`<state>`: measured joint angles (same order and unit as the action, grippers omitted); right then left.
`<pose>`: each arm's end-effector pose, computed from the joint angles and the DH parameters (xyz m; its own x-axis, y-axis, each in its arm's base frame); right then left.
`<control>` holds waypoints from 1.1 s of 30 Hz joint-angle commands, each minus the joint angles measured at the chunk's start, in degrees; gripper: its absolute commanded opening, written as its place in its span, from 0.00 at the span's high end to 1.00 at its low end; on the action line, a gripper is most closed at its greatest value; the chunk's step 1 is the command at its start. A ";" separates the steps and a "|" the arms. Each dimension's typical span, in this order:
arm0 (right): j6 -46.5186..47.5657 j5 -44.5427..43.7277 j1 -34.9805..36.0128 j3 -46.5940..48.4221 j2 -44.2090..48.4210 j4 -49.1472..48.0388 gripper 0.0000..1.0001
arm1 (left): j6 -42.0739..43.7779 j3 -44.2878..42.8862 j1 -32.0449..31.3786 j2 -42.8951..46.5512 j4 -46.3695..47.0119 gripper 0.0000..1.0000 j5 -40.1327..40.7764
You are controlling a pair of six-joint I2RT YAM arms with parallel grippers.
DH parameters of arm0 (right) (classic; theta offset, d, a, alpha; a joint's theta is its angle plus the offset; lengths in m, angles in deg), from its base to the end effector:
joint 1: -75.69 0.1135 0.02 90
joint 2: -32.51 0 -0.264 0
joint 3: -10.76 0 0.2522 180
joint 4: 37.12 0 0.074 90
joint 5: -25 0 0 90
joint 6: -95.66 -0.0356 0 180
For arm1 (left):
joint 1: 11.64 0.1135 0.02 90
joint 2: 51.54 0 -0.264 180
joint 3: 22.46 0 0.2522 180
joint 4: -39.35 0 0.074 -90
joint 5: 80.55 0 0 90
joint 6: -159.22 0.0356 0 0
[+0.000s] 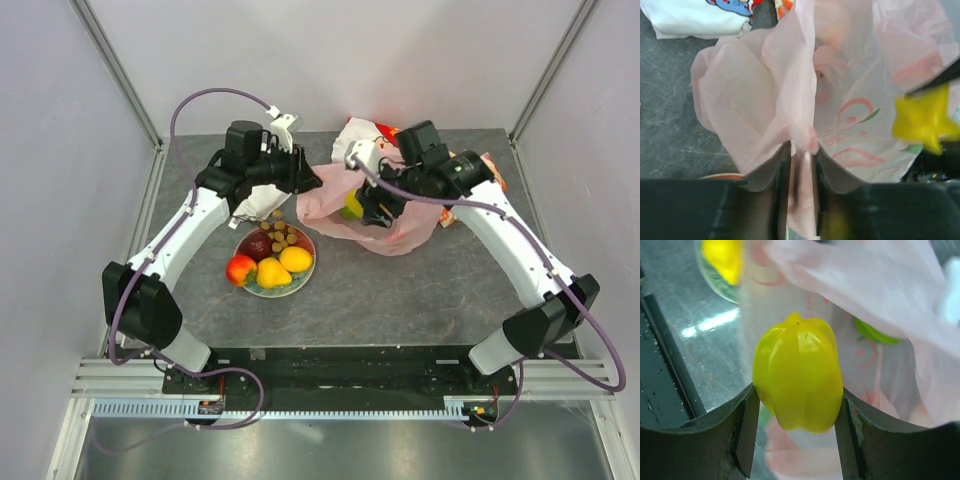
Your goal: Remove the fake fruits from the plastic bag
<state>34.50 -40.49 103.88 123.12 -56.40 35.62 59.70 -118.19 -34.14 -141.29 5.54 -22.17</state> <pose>0.2713 0.1622 0.3972 -0.2629 -0.6389 -0.7230 -0.9077 0.4178 -0.0392 0.3272 -0.1557 0.3551 -0.5501 0.0754 -0.8317 0.6725 0.6305 -0.3877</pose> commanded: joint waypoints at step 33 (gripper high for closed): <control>-1.94 -3.51 27.71 23.29 -38.97 -22.86 0.50 | 0.73 4.10 17.49 28.23 -3.50 0.29 0.50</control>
<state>35.22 -43.33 131.26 145.24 -93.71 16.82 60.33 -114.39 -17.09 -113.97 1.04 -20.64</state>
